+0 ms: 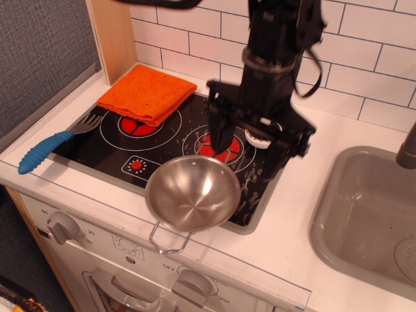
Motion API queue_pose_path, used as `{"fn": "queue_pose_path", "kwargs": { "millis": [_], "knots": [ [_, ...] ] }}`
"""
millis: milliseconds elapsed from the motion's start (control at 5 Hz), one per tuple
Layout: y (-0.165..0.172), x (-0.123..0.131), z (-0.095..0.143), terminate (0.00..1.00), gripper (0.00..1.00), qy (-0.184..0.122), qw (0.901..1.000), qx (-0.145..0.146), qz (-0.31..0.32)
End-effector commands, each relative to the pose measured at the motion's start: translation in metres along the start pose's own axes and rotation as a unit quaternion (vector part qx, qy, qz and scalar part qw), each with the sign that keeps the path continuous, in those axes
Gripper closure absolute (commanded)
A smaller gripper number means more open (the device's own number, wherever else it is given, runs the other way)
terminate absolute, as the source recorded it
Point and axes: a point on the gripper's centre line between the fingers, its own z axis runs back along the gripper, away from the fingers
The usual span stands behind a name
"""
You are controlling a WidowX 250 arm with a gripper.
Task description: Place the pot on the lower right edge of the burner
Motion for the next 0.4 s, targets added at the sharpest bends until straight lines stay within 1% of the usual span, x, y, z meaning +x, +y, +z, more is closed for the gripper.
{"fn": "queue_pose_path", "kwargs": {
  "millis": [0,200],
  "knots": [
    [0.0003,0.0035,0.0217,0.0,0.0,-0.038,0.9993,-0.001,0.004],
    [0.0003,0.0035,0.0217,1.0,0.0,-0.038,0.9993,-0.001,0.004]
  ]
}}
